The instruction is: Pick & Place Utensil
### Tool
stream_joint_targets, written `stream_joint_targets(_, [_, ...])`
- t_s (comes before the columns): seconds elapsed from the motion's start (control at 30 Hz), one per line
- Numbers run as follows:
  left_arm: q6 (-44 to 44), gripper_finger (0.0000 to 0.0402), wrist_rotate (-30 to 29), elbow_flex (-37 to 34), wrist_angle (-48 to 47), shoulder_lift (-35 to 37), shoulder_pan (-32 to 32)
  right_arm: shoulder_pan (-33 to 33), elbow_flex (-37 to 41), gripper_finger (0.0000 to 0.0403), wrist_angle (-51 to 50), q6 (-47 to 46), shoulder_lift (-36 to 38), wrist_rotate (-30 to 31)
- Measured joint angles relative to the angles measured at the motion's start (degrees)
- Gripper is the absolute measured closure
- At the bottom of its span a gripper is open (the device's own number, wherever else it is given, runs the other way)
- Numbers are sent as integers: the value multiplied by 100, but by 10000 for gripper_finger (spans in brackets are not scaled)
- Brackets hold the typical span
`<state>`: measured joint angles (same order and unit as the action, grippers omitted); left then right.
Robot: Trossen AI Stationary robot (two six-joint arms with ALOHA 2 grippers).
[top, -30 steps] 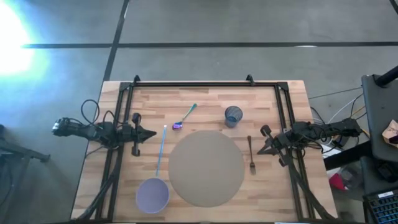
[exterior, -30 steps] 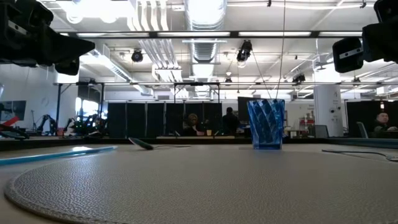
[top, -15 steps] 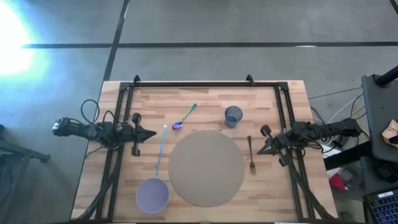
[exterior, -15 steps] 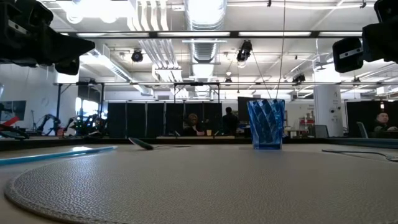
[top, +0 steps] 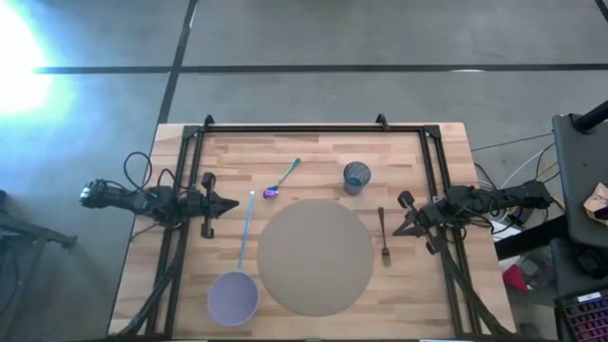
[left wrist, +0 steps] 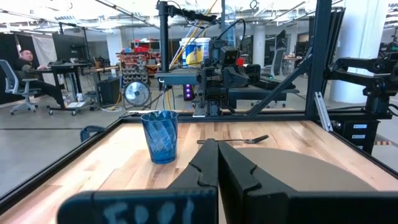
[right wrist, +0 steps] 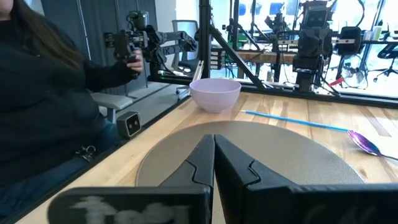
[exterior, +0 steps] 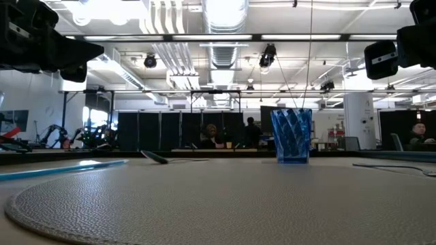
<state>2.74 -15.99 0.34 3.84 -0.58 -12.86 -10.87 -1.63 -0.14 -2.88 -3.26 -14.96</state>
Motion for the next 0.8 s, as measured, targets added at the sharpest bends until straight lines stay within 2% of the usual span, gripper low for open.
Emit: stream_joint_targets(0.8, [2, 401, 0, 0, -11, 1, -4, 2, 0, 394, 1003, -104, 2, 7])
